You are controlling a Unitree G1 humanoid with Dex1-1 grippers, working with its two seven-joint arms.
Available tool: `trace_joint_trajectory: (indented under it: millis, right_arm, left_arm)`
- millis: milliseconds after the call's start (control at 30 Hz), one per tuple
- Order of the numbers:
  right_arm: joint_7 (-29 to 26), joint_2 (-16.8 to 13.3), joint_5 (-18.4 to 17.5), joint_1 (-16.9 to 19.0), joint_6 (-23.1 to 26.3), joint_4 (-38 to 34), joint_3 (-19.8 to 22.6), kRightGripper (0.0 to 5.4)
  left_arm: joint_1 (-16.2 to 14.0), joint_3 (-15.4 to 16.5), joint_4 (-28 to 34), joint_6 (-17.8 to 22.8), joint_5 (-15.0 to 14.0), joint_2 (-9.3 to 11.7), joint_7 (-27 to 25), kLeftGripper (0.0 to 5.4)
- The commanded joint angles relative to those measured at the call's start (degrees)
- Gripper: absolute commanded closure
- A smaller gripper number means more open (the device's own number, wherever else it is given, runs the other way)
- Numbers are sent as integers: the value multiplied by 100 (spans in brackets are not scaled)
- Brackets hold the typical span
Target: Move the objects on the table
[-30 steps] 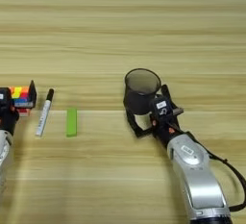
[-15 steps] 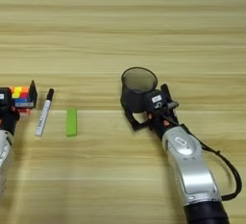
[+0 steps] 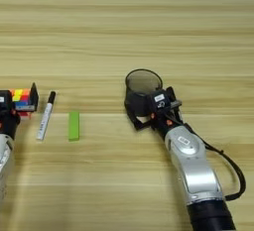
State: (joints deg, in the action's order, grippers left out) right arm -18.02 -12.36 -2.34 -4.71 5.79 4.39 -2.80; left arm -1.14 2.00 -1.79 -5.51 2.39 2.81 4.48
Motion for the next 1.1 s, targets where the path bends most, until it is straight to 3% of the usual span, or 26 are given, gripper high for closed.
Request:
trace_joint_trajectory:
  millis: [33,667,800,1100]
  right_arm:
    - [6,18,10,-195,-105,171,15,2]
    - [-89,109,-61,-495,-346,672,22,17]
    - [-169,119,-87,-473,-369,644,-5,47]
    - [-293,141,-92,-335,-339,481,-57,54]
  left_arm:
    - [26,3,-31,-2,67,-15,33,0]
    - [13,3,-28,-6,67,-17,37,0]
    - [9,4,-19,-3,68,-16,38,0]
    - [7,-3,-3,7,77,-22,49,0]
